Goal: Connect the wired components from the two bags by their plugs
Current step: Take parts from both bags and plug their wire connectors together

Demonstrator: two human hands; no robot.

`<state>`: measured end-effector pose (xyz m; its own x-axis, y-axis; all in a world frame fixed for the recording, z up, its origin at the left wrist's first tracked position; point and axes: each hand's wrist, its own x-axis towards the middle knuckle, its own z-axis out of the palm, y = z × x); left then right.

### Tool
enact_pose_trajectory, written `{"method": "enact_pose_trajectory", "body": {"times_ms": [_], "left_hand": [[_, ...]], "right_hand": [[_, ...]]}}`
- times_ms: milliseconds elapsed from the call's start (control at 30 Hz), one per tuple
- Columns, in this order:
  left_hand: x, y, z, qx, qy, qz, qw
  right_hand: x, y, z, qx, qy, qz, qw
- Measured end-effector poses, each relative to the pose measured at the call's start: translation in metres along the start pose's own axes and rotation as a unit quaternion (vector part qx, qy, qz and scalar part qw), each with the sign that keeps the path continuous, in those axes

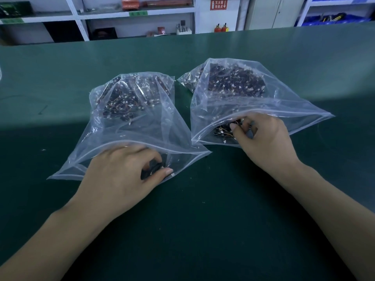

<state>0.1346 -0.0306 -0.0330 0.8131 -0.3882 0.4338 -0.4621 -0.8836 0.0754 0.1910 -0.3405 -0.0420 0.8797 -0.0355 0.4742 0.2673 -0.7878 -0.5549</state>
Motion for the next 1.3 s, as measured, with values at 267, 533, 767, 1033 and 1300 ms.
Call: {"method": "enact_pose_trajectory", "body": {"times_ms": [267, 533, 767, 1033, 1300], "left_hand": [[-0.002, 0.015, -0.007, -0.063, -0.042, -0.076, 0.994], [-0.005, 0.029, -0.005, -0.093, 0.12, -0.008, 0.988], [-0.007, 0.034, 0.004, -0.194, 0.15, 0.024, 0.969], [-0.007, 0.035, 0.004, -0.236, 0.146, 0.017, 0.96], [-0.007, 0.034, 0.003, -0.22, 0.133, -0.016, 0.966]], "right_hand": [[-0.011, -0.02, -0.002, 0.051, -0.025, -0.019, 0.998], [-0.026, -0.037, -0.002, 0.151, -0.069, -0.167, 0.972], [-0.042, -0.053, 0.014, 0.252, -0.169, -0.226, 0.926], [-0.037, -0.049, 0.013, 0.267, -0.126, -0.214, 0.931], [-0.036, -0.05, 0.013, 0.268, -0.114, -0.203, 0.935]]}}
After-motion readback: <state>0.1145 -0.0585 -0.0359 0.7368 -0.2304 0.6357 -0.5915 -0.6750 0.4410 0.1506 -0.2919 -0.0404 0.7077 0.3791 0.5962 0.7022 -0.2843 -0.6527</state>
